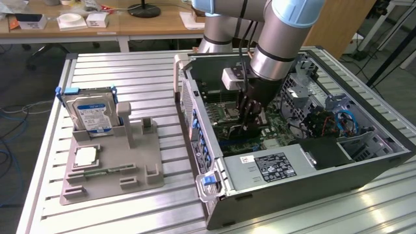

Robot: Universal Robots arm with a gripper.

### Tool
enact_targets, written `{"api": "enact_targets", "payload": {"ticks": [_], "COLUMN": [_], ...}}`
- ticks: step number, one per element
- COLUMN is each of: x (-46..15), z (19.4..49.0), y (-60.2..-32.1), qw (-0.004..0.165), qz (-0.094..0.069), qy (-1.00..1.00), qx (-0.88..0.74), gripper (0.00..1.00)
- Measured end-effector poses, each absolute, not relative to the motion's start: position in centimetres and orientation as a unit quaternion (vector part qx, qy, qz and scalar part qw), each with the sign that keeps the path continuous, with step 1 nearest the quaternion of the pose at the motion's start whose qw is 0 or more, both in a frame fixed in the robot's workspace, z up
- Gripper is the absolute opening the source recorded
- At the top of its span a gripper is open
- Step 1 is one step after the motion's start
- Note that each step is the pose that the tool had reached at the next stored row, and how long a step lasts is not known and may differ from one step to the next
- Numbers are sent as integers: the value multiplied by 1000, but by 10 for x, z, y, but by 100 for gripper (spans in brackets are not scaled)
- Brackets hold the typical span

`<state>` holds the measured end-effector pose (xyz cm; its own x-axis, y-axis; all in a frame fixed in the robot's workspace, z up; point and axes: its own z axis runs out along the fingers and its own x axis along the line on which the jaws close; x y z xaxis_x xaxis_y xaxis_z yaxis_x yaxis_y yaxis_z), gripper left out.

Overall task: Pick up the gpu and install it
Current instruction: 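Insert the gpu into the slot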

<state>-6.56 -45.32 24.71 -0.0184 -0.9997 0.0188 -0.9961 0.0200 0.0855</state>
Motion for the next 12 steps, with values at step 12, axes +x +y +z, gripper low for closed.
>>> {"api": "enact_targets", "payload": {"ticks": [12], "x": [-66], "z": [289], "y": [-453], "qw": [36], "qz": [-24], "qy": [-713], "qx": [700], "gripper": [37]}}
